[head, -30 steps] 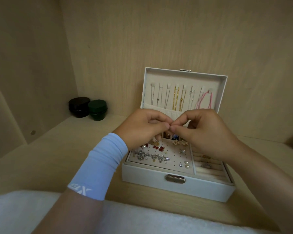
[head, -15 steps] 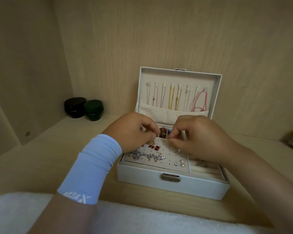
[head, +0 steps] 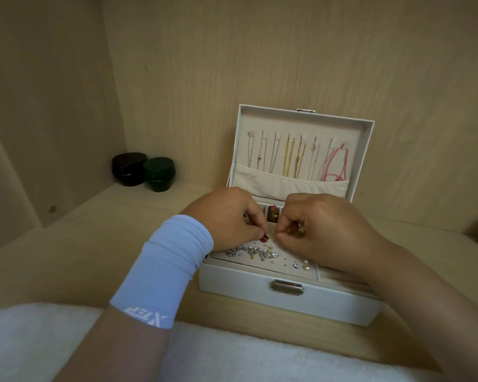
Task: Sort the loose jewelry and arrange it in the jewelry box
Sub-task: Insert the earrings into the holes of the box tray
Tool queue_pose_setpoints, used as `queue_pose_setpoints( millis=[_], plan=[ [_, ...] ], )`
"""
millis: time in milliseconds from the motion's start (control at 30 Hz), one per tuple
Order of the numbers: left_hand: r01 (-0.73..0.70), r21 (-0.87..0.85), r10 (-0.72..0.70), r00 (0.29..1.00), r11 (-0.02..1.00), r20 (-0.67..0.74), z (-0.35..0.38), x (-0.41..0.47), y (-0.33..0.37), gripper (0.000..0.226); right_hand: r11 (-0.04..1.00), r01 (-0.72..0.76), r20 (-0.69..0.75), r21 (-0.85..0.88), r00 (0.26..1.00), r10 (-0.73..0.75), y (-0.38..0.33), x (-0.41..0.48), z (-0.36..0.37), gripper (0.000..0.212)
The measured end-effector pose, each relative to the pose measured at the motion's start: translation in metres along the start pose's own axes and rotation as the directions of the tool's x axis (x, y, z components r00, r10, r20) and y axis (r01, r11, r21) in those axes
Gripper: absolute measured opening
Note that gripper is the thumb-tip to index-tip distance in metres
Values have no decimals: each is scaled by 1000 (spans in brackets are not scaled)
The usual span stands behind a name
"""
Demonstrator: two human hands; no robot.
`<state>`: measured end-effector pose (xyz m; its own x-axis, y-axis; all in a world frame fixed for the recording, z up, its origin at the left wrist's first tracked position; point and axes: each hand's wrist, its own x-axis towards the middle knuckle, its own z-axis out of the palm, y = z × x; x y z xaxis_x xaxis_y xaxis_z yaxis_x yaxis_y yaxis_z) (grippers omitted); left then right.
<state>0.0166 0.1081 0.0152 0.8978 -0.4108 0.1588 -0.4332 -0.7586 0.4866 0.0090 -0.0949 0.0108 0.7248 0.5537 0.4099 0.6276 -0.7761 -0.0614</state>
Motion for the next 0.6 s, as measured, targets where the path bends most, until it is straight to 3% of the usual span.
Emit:
queue_pose_setpoints(
  millis=[267, 600],
  plan=[
    [2, 3, -2, 1000, 1000, 3, 1, 0, -1, 10, 999, -34, 28, 23, 999, 33, -2, -1, 0, 9],
    [4, -8, -4, 1000, 1000, 4, 1, -1, 0, 7, 997, 73, 186, 0, 980, -72, 0, -1, -14, 11]
  ],
)
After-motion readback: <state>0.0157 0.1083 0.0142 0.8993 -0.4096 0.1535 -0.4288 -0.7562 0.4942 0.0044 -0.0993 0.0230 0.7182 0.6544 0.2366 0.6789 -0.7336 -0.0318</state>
